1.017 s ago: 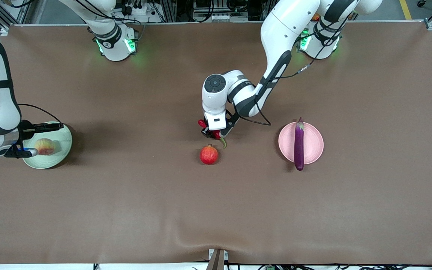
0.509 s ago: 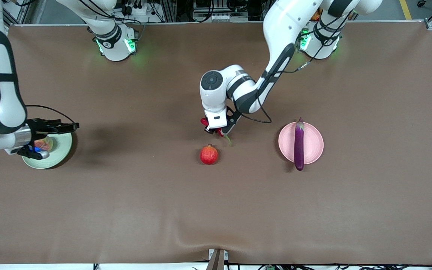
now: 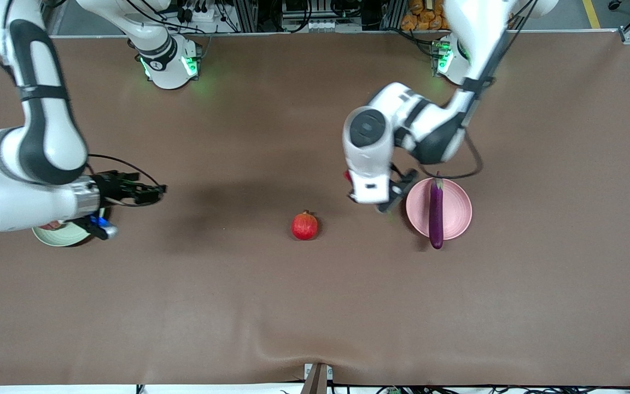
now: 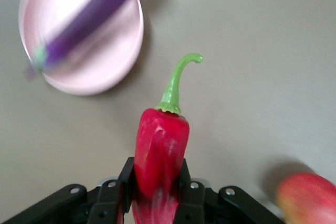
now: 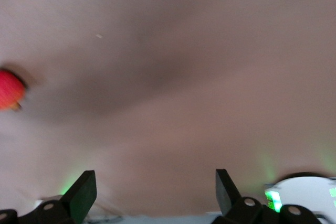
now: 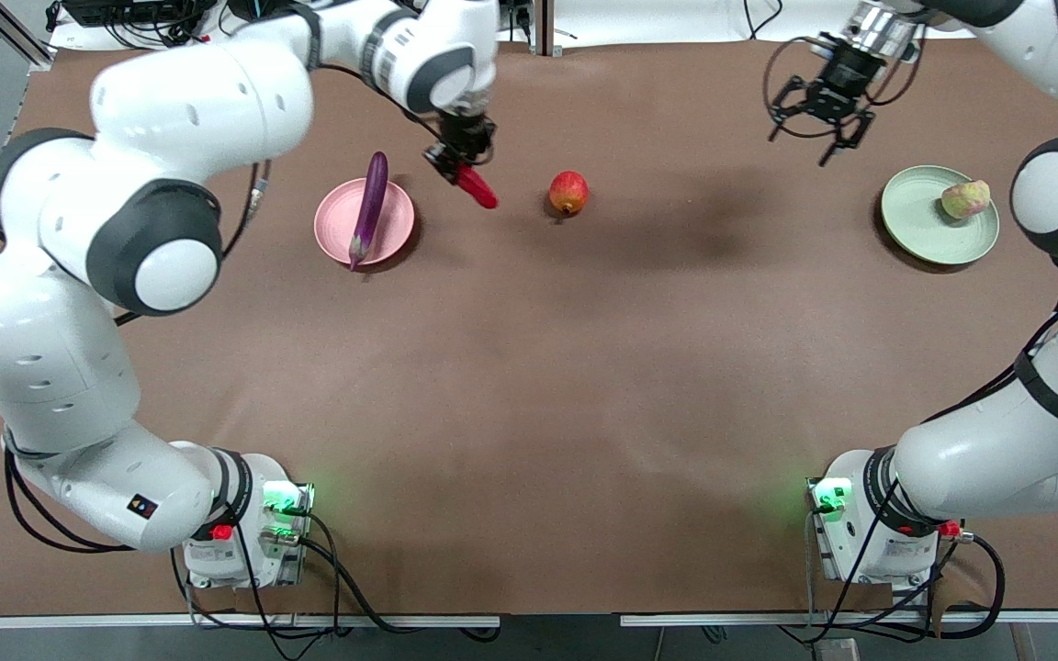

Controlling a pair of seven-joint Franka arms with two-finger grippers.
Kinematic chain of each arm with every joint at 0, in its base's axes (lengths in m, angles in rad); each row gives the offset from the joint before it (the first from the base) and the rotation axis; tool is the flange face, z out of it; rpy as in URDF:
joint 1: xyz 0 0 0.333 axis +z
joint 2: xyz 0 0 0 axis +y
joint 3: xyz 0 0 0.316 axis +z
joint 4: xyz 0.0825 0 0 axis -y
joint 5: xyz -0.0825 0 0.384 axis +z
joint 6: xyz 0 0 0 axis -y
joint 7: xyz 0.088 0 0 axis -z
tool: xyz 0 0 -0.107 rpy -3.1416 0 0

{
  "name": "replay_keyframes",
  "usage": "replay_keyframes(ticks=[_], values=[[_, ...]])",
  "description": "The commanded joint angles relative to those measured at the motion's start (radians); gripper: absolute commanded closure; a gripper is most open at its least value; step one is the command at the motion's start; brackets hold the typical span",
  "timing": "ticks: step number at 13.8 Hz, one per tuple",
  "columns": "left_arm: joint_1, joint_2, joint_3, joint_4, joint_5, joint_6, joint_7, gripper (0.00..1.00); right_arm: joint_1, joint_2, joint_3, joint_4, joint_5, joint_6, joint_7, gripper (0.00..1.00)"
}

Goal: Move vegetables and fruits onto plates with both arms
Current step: 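Carry the chili to the pink plate while the right gripper reaches the pomegranate, then place the chili on the pink plate while the right gripper carries the pomegranate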

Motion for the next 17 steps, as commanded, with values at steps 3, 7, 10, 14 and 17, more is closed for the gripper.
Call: replay_keyframes(ticks=[3, 7, 10, 14, 17], values=[[0.186, -0.067, -0.005, -0.098, 0.005, -0.06, 0.518, 1.0, 0.183, 0.016, -0.011, 0.018, 0.128, 0.201, 0.296, 0.0], [0.303, -0.064, -0.007, -0.111, 0.077, -0.047, 0.85, 1.0, 0.358, 0.101, -0.011, 0.039, 0.136, 0.481, 0.58, 0.0], [0.343, -0.062, -0.007, -0.176, 0.122, 0.036, 0.964, 1.0, 0.505, 0.21, -0.014, 0.052, 0.12, 0.727, 0.758, 0.0], [0.329, -0.046, -0.005, -0.237, 0.126, 0.156, 0.885, 1.0, 0.589, 0.296, -0.017, 0.058, 0.009, 0.906, 0.783, 0.0], [0.338, -0.056, -0.005, -0.334, 0.189, 0.244, 0.878, 1.0, 0.628, 0.327, -0.034, 0.053, -0.002, 0.987, 0.783, 0.0]])
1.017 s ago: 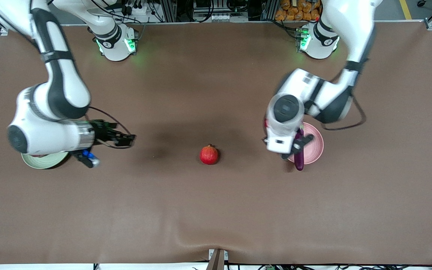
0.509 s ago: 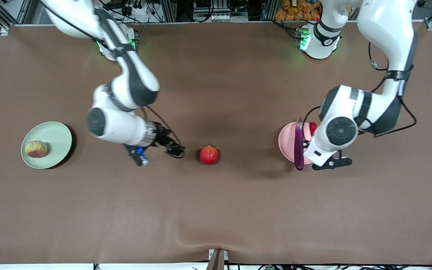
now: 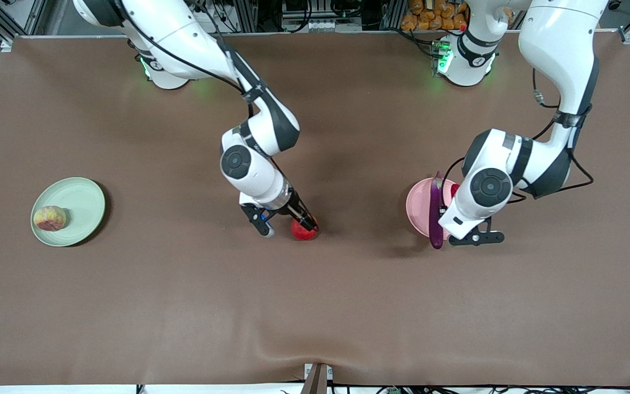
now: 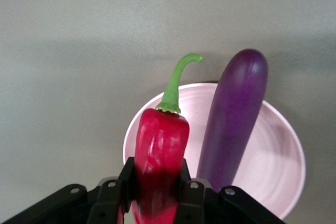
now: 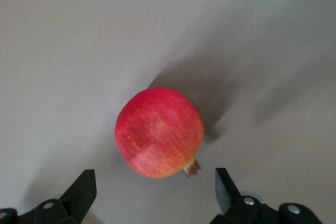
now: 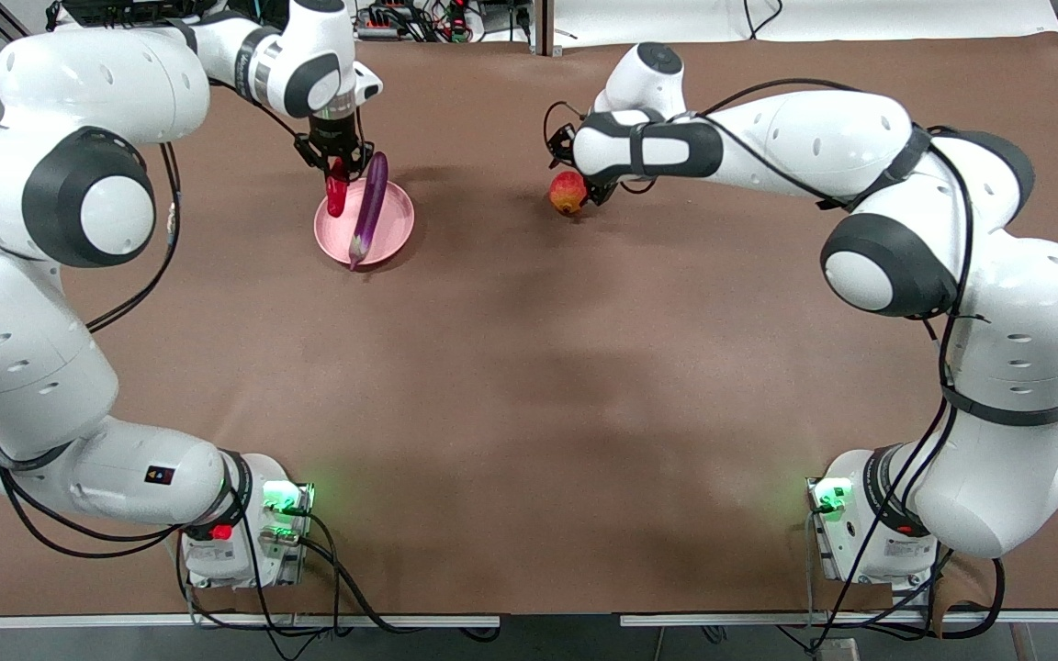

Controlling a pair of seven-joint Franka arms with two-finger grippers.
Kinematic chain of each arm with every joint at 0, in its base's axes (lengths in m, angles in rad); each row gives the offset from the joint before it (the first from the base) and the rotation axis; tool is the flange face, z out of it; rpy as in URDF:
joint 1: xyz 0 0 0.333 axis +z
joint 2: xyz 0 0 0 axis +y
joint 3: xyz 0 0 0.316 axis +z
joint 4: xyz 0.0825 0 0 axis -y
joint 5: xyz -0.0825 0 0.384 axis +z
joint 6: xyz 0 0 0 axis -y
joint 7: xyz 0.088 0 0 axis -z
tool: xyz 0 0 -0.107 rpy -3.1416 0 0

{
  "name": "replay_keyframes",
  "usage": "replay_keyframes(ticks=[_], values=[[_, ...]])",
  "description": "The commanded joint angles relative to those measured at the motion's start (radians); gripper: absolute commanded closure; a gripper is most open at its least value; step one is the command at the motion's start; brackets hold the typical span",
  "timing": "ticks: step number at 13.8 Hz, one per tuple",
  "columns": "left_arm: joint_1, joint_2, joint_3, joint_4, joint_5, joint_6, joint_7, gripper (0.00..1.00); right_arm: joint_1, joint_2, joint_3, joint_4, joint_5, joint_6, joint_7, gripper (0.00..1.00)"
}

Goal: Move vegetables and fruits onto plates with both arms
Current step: 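Place the chili on the pink plate while the right gripper carries the pomegranate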

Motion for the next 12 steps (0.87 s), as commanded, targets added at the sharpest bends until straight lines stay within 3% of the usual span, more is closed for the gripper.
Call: replay_keyframes(ticks=[1, 2, 3, 4, 5, 6, 9, 10, 11, 12], values=[[0.011, -0.03, 0.0, -0.092, 0.058, 0.069, -0.024, 1.0, 0.023, 0.018, -0.026, 0.024, -0.024, 0.012, 0.021, 0.0], [0.011, -0.028, 0.0, -0.094, 0.058, 0.07, -0.024, 1.0, 0.026, 0.022, -0.032, 0.022, -0.047, 0.012, 0.019, 0.0], [0.009, -0.025, 0.0, -0.094, 0.058, 0.07, -0.024, 0.94, 0.036, 0.033, -0.034, 0.022, -0.129, 0.013, 0.021, 0.0], [0.009, -0.024, 0.0, -0.094, 0.058, 0.07, -0.024, 0.8, 0.039, 0.05, -0.034, 0.022, -0.193, 0.021, 0.027, 0.0], [0.011, -0.024, 0.0, -0.092, 0.058, 0.07, -0.024, 0.26, 0.045, 0.062, -0.034, 0.021, -0.201, 0.059, 0.062, 0.0], [0.009, -0.027, 0.0, -0.092, 0.058, 0.07, -0.024, 0.0, 0.037, 0.07, -0.032, 0.019, -0.198, 0.116, 0.106, 0.0], [0.012, -0.07, -0.003, -0.094, 0.058, 0.05, -0.022, 0.0, 0.031, 0.082, -0.032, 0.022, -0.196, 0.136, 0.139, 0.0], [0.012, -0.089, -0.003, -0.089, 0.054, 0.023, -0.021, 0.0, 0.03, 0.082, -0.031, 0.024, -0.195, 0.138, 0.142, 0.25], [0.012, -0.106, -0.003, -0.085, 0.046, 0.011, -0.021, 0.0, 0.03, 0.082, -0.031, 0.024, -0.193, 0.135, 0.142, 0.65], [0.012, -0.125, -0.005, -0.083, 0.043, 0.003, -0.021, 0.0, 0.026, 0.079, -0.031, 0.024, -0.193, 0.127, 0.131, 0.93]])
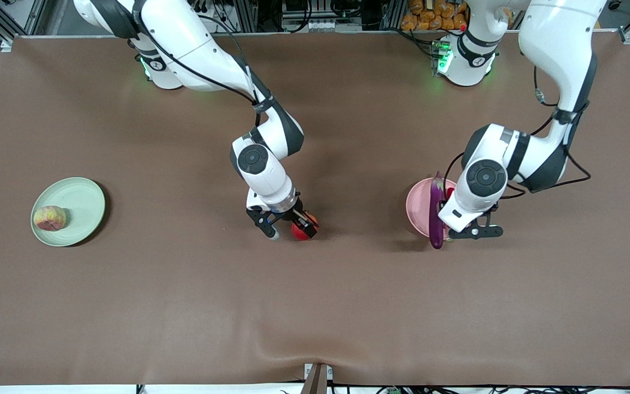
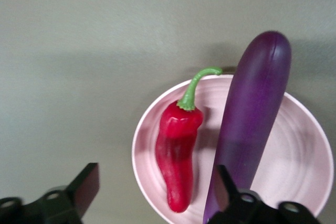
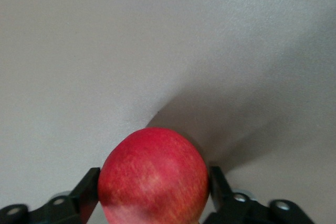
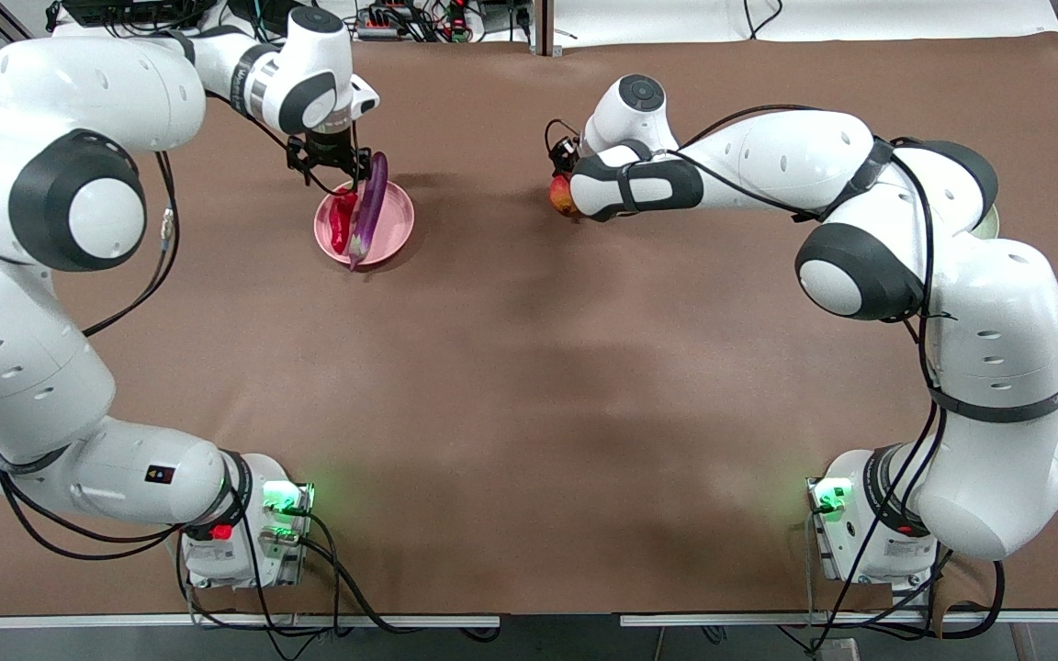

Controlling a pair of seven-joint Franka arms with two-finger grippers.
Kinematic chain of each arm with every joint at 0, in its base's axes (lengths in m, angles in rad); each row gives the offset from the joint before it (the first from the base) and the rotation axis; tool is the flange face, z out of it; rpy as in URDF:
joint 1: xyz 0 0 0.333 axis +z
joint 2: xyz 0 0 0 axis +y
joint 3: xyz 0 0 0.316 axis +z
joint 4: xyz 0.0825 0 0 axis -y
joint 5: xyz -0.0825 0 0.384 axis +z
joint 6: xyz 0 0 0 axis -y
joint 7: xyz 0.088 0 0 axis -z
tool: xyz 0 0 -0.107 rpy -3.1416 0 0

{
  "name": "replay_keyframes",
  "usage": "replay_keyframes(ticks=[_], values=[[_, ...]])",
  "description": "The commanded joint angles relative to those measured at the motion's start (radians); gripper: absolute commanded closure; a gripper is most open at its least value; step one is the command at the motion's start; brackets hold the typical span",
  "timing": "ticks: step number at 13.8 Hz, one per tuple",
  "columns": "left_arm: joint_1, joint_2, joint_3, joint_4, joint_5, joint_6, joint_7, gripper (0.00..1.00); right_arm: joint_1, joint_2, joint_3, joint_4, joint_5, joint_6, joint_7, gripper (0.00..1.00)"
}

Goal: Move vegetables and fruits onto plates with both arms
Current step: 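Place the chili on the pink plate while the right gripper carries the pomegranate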

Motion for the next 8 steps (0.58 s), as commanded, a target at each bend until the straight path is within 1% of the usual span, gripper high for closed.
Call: replay_keyframes(ticks=[1, 2, 4, 6, 8], values=[[0.004, -0.087, -0.006, -0.016, 0.01, -0.039, -0.013, 0.0, -0.011, -0.005, -0.006, 0.019, -0.025, -0.031, 0.022, 1.0], [0.004, -0.105, -0.009, -0.014, 0.004, -0.042, -0.01, 0.0, -0.035, -0.015, -0.004, 0.025, -0.026, -0.101, 0.017, 1.0], [0.005, -0.151, -0.008, -0.013, -0.059, -0.052, 0.003, 0.0, -0.078, -0.064, -0.003, 0.048, -0.026, -0.3, -0.013, 1.0], [0.016, -0.196, -0.009, -0.01, -0.073, -0.097, 0.025, 0.0, -0.135, -0.141, -0.004, 0.042, -0.026, -0.491, -0.16, 1.0], [0.038, -0.246, -0.009, 0.01, -0.116, -0.145, 0.088, 0.0, -0.207, -0.217, -0.007, 0.025, -0.026, -0.698, -0.333, 1.0]])
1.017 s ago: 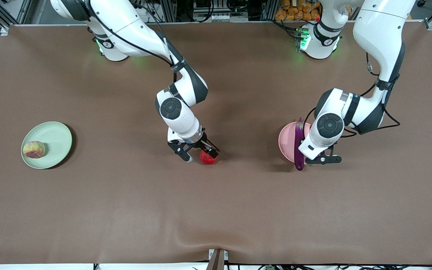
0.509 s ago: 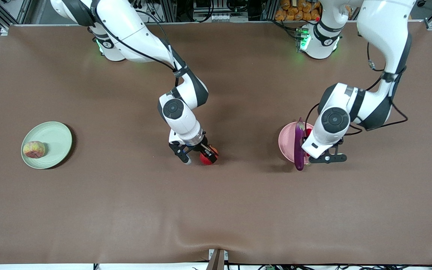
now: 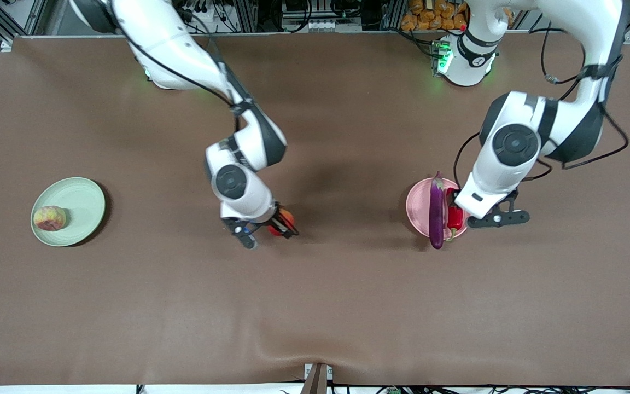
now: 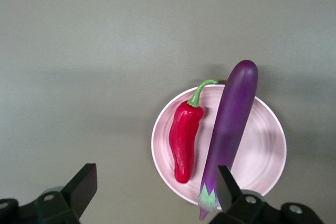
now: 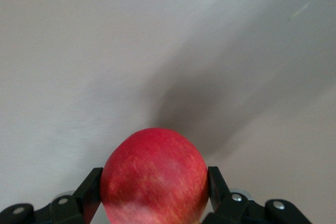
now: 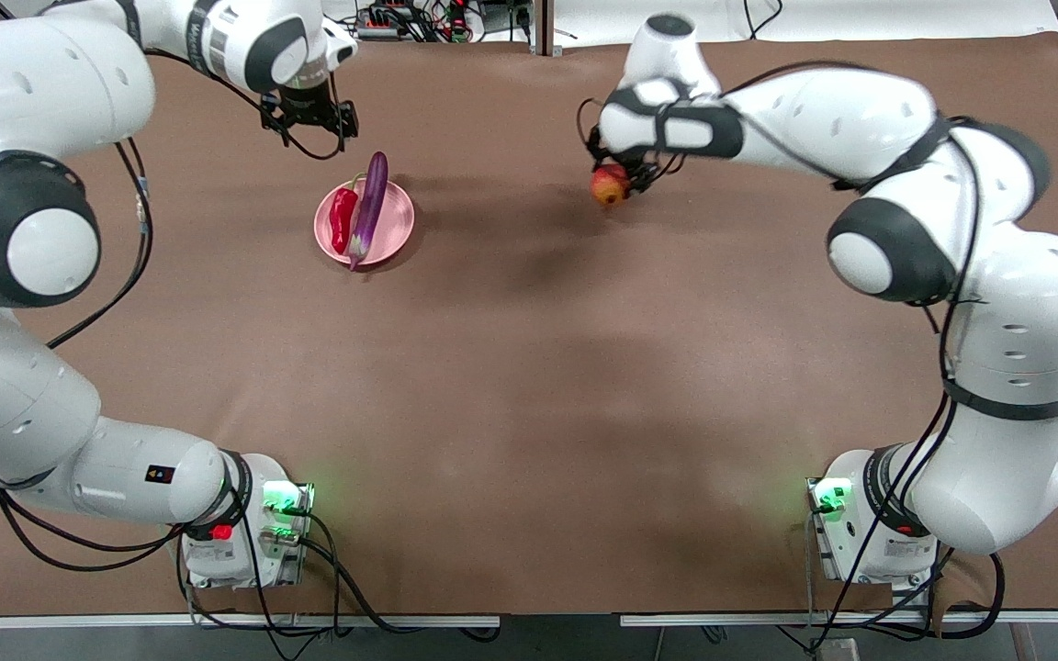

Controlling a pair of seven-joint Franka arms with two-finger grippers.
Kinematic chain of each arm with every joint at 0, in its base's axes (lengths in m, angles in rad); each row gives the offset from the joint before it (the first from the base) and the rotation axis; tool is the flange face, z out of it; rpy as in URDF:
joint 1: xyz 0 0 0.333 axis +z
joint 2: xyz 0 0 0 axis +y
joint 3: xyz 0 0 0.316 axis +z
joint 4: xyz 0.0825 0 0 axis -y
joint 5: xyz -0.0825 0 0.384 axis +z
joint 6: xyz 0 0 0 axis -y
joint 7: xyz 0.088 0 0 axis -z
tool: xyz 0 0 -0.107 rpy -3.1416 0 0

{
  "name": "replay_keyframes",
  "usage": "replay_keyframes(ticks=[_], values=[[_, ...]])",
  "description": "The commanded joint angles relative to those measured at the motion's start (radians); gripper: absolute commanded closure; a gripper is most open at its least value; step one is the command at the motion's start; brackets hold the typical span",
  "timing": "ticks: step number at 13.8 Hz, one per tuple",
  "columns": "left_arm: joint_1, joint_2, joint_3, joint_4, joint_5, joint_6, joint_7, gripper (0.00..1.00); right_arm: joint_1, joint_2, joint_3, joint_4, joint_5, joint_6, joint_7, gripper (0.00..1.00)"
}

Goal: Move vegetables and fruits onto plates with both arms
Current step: 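Place the chili on the pink plate while the right gripper carries the pomegranate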

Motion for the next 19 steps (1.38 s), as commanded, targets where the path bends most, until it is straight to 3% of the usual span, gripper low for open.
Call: replay_keyframes(ticks=[1, 3, 7, 9, 12, 14, 15, 17, 18, 19], values=[[0.039, -0.086, -0.006, 0.019, -0.062, -0.089, 0.1, 0.0, -0.122, -0.147, 0.014, -0.064, -0.019, -0.231, -0.211, 1.0], [0.087, -0.106, -0.005, 0.062, -0.088, -0.162, 0.183, 0.0, -0.217, -0.227, 0.012, -0.139, -0.025, -0.323, -0.377, 1.0], [0.163, -0.185, 0.016, 0.085, -0.126, -0.262, 0.397, 0.0, -0.45, -0.368, 0.008, -0.314, -0.06, -0.362, -0.794, 1.0], [0.135, -0.228, 0.083, 0.091, -0.149, -0.295, 0.422, 0.0, -0.561, -0.37, -0.011, -0.319, -0.196, -0.389, -0.972, 1.0], [0.075, -0.236, 0.137, 0.198, -0.168, -0.379, 0.418, 0.0, -0.736, -0.348, -0.011, -0.305, -0.209, -0.371, -1.27, 1.0], [0.069, -0.201, 0.142, 0.335, -0.217, -0.503, 0.418, 0.0, -0.773, -0.327, -0.012, -0.295, -0.212, -0.357, -1.306, 1.0], [0.056, -0.205, 0.142, 0.358, -0.215, -0.538, 0.419, 0.0, -0.79, -0.304, -0.012, -0.282, -0.213, -0.342, -1.313, 1.0], [0.053, -0.21, 0.139, 0.407, -0.224, -0.607, 0.423, 0.0, -0.822, -0.261, -0.012, -0.241, -0.213, -0.34, -1.396, 0.79], [0.053, -0.208, 0.139, 0.441, -0.224, -0.646, 0.423, 0.0, -0.837, -0.239, -0.012, -0.227, -0.213, -0.34, -1.427, 0.24], [0.058, -0.21, 0.139, 0.447, -0.221, -0.67, 0.436, 0.0, -0.854, -0.226, -0.011, -0.21, -0.21, -0.345, -1.438, 0.0]])
